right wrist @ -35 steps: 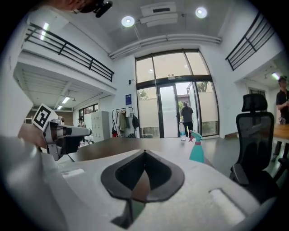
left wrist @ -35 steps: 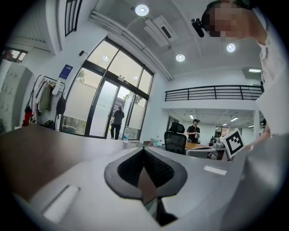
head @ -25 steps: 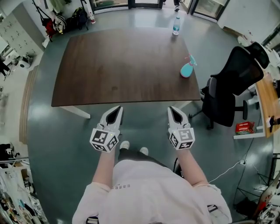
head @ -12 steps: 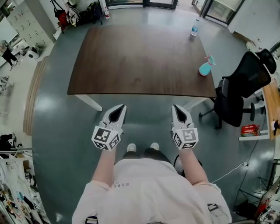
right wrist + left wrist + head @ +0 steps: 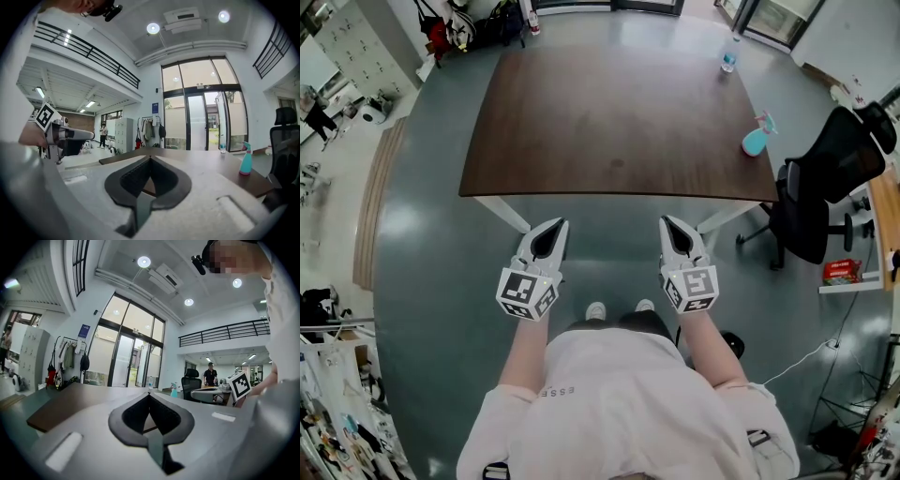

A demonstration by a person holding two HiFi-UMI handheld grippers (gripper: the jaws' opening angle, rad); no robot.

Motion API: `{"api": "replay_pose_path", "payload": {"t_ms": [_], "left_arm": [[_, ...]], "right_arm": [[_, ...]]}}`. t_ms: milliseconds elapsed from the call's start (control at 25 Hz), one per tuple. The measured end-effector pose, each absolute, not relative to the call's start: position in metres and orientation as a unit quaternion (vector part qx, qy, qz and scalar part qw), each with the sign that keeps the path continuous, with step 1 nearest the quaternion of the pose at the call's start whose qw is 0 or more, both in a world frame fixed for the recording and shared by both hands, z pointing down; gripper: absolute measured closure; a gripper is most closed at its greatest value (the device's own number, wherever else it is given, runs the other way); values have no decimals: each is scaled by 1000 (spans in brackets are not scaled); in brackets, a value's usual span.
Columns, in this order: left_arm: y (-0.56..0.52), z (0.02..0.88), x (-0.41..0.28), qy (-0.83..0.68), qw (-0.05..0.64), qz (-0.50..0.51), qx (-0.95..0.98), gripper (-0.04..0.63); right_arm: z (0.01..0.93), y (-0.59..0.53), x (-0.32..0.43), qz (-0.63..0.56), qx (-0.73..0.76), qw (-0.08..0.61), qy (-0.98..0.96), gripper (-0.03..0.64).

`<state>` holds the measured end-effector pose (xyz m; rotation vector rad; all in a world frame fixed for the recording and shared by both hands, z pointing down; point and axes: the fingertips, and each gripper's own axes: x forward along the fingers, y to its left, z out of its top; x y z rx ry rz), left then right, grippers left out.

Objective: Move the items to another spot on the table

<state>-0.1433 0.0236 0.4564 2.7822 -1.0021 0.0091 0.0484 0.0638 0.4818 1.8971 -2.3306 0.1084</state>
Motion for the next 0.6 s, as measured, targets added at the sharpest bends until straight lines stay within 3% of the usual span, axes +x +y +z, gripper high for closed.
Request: {"api": "replay_pose_path", "payload": {"t_ms": [600], "left_arm": [[18, 459, -136, -316, 90, -7, 944, 588]], "right_arm": [[488, 55, 39, 42, 627, 82, -774, 629]]}}
